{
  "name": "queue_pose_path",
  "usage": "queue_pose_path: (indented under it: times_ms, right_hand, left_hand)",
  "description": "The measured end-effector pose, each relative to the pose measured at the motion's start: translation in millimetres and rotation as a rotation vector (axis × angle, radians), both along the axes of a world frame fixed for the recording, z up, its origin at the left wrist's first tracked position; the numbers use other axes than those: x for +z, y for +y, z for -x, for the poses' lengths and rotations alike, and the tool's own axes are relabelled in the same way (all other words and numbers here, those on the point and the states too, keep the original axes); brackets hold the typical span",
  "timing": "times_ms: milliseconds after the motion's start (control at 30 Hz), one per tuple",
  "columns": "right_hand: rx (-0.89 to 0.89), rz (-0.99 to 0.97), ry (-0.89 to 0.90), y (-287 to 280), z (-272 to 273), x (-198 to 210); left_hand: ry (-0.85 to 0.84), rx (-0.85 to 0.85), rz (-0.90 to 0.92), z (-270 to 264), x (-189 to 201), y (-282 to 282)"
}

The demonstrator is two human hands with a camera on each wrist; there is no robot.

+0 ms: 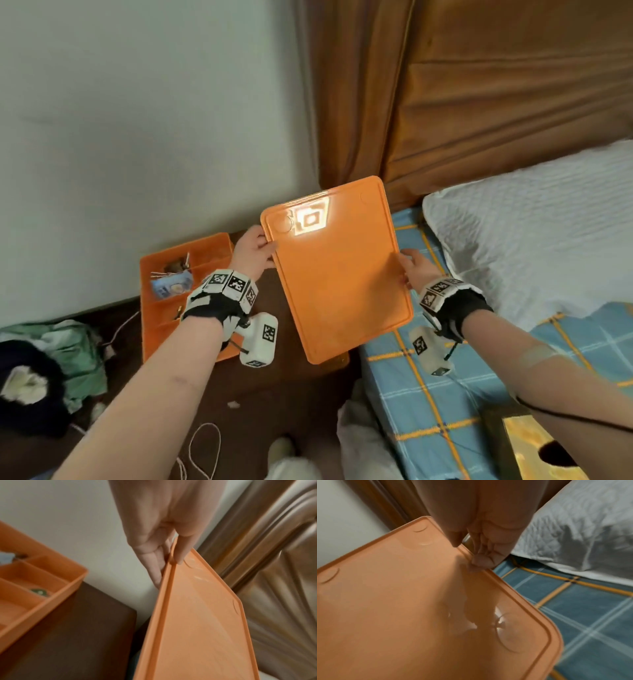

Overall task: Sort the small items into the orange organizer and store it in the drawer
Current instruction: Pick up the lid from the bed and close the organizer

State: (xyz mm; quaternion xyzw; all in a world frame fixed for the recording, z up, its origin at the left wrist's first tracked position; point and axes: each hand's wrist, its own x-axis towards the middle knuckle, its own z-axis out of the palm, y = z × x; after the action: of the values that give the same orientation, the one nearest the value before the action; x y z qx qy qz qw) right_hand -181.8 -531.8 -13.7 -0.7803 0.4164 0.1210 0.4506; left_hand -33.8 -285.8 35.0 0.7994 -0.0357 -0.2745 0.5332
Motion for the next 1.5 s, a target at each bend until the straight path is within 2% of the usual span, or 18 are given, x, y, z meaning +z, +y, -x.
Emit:
queue_pose_path:
  times_ms: [100, 167, 233, 367, 567, 767, 867, 1000, 1100, 1233, 1367, 1500]
  right_hand:
    - [-0.189, -0.167, -0.093, 28.3, -21.7, 38.7]
    - [-0.289, -0.352, -0.119, 52.1, -36.0, 66.0]
    - [-0.326, -0.507, -0.133, 80.1, -45.0, 91.6]
    - [-0.328, -0.693, -0.136, 130.9, -55.8, 125.9]
    - [-0.286, -0.836, -0.172, 190.0, -69.3, 143.1]
    - [-0.355, -0.961, -0.092, 205.7, -85.6, 152.8]
    - [-0.281, -0.837, -0.085, 208.2, -95.3, 153.1]
    - [-0.213, -0.732, -0.201, 214.2, -109.6, 135.9]
    - [-0.115, -0.722, -0.272, 217.9, -122.6, 118.2]
    - [0.031, -0.688, -0.311, 232.2, -137.7, 102.5]
    - [0.220, -0.322, -0.228, 249.6, -161.5, 69.4]
    - [0.329, -0.162, -0.124, 264.2, -183.1, 30.8]
  left_hand:
    - [-0.047, 0.012, 0.024, -8.8, 30.9, 43.3]
    - [-0.062, 0.023, 0.041, -12.6, 49.2, 74.6]
    - [-0.086, 0.043, 0.056, -13.2, 68.7, 108.0]
    - [-0.175, 0.064, 0.125, -11.6, 100.7, 175.9]
    - [-0.202, 0.099, 0.159, -7.6, 126.1, 256.8]
    - [-0.181, 0.181, 0.084, 4.9, 116.9, 289.6]
    - [-0.158, 0.245, 0.058, 12.4, 110.6, 294.9]
    - [0.003, 0.375, 0.241, 16.3, 91.6, 301.4]
    - [0.057, 0.449, 0.289, 12.7, 78.2, 299.9]
    - [0.061, 0.513, 0.098, 2.2, 45.2, 306.4]
    - [0.047, 0.416, -0.214, -6.4, 12.1, 318.1]
    - [0.123, 0.338, -0.324, -18.4, -25.8, 327.5]
